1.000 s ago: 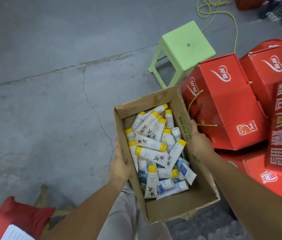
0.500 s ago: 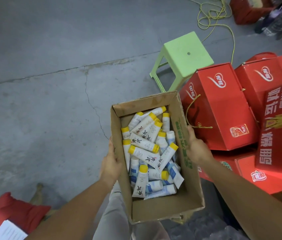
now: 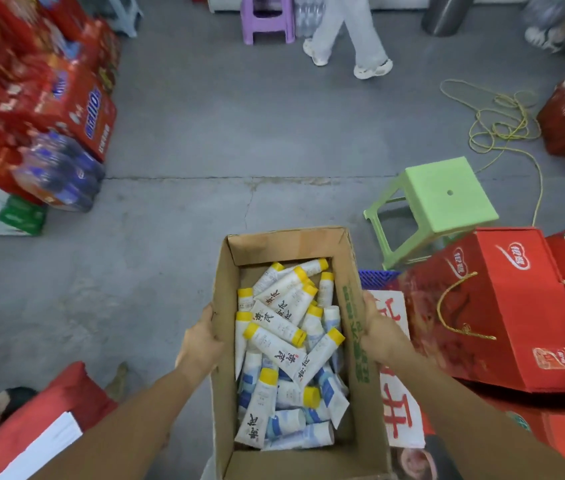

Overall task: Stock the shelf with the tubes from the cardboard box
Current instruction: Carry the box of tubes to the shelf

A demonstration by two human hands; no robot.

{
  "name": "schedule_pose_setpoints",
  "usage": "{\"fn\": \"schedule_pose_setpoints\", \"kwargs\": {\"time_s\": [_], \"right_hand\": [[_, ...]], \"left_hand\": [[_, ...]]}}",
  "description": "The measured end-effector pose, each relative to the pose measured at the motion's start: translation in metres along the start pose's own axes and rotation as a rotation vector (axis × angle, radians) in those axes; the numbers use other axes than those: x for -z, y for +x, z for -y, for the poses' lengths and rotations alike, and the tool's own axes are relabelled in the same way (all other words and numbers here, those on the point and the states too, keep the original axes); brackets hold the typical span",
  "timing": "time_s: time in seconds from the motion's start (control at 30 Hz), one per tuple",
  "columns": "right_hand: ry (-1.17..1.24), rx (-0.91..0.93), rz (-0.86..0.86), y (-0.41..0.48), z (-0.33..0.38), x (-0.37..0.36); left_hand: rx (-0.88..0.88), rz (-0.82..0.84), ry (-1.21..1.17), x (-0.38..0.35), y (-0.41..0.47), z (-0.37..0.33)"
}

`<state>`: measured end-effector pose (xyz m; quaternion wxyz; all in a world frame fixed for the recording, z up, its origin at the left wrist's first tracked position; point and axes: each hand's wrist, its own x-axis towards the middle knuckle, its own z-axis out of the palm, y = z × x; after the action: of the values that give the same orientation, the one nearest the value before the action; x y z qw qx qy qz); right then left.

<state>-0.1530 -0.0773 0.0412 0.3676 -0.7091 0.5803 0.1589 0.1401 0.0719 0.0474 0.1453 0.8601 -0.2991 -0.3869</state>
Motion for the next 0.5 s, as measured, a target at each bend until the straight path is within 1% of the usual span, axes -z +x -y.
{"fn": "schedule_pose_setpoints", "kwargs": {"time_s": [0.17, 0.27, 0.3, 0.37, 0.4, 0.5], "right_hand": [[-0.060, -0.003, 0.074, 0.025, 0.075, -0.001], [0.055, -0.072, 0.123, 0.044, 0.126, -0.003], [0.060, -0.071, 0.135, 0.052, 0.142, -0.003], [-0.054, -0.010, 0.163, 0.067, 0.173, -0.006], [-0.110, 0.005, 0.146, 0.076, 0.188, -0.008], [-0.100, 0.009, 0.123, 0.099, 0.229, -0.009]], "left_hand": [[0.000, -0.020, -0.068, 0.060, 0.025, 0.021], [0.037, -0.008, -0.102, 0.095, 0.054, 0.038], [0.047, -0.006, -0.116, 0.106, 0.064, 0.044], [0.057, -0.011, -0.164, 0.127, 0.086, 0.054], [0.056, -0.016, -0.180, 0.138, 0.099, 0.059], [0.047, -0.014, -0.188, 0.173, 0.131, 0.072]]}}
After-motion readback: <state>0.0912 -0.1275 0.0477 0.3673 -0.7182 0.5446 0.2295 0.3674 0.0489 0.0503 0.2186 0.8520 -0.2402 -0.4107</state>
